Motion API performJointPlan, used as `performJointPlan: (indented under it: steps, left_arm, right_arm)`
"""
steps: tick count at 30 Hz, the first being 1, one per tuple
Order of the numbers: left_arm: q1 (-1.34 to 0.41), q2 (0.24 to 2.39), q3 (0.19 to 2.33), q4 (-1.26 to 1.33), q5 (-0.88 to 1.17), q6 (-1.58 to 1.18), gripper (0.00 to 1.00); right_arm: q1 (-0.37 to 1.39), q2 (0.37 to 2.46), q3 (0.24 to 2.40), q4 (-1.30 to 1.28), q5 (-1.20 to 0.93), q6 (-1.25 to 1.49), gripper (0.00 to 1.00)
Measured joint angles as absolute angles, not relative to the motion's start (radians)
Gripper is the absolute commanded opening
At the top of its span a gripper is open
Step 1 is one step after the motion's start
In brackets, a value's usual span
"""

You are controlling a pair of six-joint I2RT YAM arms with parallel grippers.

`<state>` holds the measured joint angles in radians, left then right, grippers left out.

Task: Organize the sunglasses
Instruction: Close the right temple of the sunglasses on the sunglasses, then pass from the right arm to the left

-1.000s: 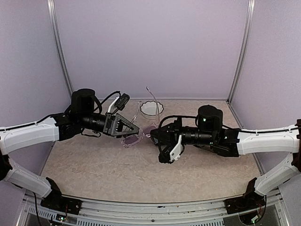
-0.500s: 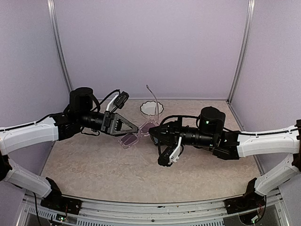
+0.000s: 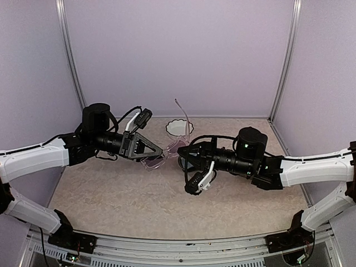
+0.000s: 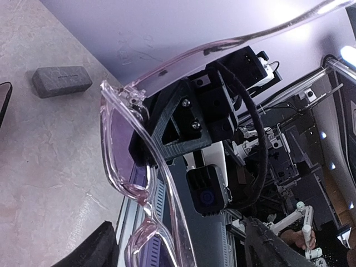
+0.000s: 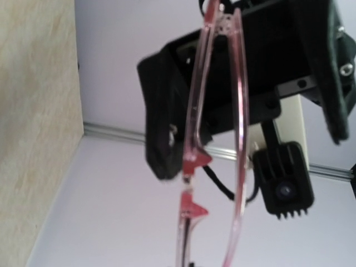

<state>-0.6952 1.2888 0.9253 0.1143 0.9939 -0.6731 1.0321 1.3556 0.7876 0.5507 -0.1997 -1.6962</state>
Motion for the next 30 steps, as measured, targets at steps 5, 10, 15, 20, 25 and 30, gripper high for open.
performJointPlan:
  steps: [5, 10, 15, 20, 25, 30]
  left_arm:
    - [-0.670, 1.277, 0.925, 0.072, 0.992, -0.665, 0.79]
    - [-0.662, 1.261, 0.925, 0.025, 1.007, -0.643, 0.74]
    - [-0.662, 1.261, 0.924, -0.008, 1.029, -0.631, 0.64]
    - [-0.661, 1.263, 0.921, -0.040, 1.037, -0.621, 0.45]
    - [-0.661, 1.270, 0.919, -0.049, 1.044, -0.619, 0.33]
    - [-0.661, 1.271, 0.914, -0.053, 1.045, -0.619, 0.23]
  right_arm:
    - [1.034, 1.356, 0.788, 0.550, -0.170, -1.744, 0.00]
    - [1.043, 1.358, 0.788, 0.548, -0.151, -1.801, 0.00]
    - [1.046, 1.374, 0.788, 0.572, -0.133, -1.860, 0.00]
    - [1.055, 1.395, 0.788, 0.605, -0.130, -1.913, 0.00]
    - [1.060, 1.406, 0.788, 0.642, -0.125, -1.957, 0.00]
    - [1.065, 1.413, 0.788, 0.665, -0.119, -1.982, 0.00]
